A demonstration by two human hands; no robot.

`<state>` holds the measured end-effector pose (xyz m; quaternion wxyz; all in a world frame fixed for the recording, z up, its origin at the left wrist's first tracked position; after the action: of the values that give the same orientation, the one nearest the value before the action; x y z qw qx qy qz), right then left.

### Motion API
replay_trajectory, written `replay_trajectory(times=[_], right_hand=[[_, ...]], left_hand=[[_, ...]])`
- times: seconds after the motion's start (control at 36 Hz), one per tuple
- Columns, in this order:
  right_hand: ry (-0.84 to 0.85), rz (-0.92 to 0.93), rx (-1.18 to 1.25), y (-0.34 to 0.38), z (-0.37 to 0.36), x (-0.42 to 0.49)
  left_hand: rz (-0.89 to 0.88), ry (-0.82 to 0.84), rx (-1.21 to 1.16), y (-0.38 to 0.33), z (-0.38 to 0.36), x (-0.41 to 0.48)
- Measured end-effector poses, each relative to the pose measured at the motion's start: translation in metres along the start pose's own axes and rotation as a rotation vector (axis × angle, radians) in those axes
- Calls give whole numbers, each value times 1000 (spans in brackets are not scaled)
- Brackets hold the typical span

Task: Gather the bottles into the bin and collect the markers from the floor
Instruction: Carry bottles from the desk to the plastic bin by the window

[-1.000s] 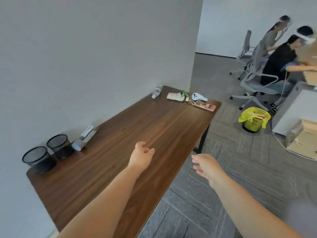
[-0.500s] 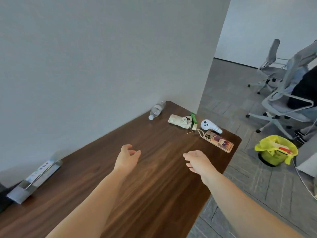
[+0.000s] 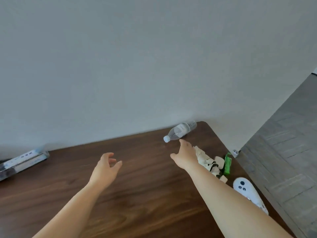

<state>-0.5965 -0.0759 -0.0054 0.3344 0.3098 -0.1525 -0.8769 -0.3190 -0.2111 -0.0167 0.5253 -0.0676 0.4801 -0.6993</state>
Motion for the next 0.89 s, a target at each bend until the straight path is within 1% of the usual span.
replay_trajectory(times=[0.11, 0.25, 0.31, 0.39, 0.47, 0.58, 0.69, 0.89], right_hand=[[41, 85, -222, -5, 19, 58], [109, 197, -453, -2, 26, 113], [103, 254, -537, 0, 24, 127], [93, 298, -630, 1, 21, 144], [91, 291, -672, 1, 20, 158], [45, 296, -738, 2, 14, 159], [-35, 405, -823, 23, -1, 143], [-7, 598, -821, 85, -43, 93]], left_hand=[[132, -53, -42, 1, -23, 3], [227, -129, -53, 4, -34, 5], [258, -158, -55, 5, -33, 7], [295, -190, -52, 6, -31, 8], [310, -222, -74, 6, -28, 8], [313, -248, -104, 7, -22, 4], [309, -275, -136, 11, -10, -4], [292, -301, -149, 32, 21, -29]])
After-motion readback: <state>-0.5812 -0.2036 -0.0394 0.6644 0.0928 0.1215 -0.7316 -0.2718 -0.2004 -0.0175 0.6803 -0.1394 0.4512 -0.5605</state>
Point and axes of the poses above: each hand's wrist, its own x-axis towards the middle knuckle, its own z-axis out of the back of the hand, y = z × x, the point moved 8 cm from there along x, towards the middle knuckle, and after that the axes turned 11 degrees about y, right-handed, at the moved point
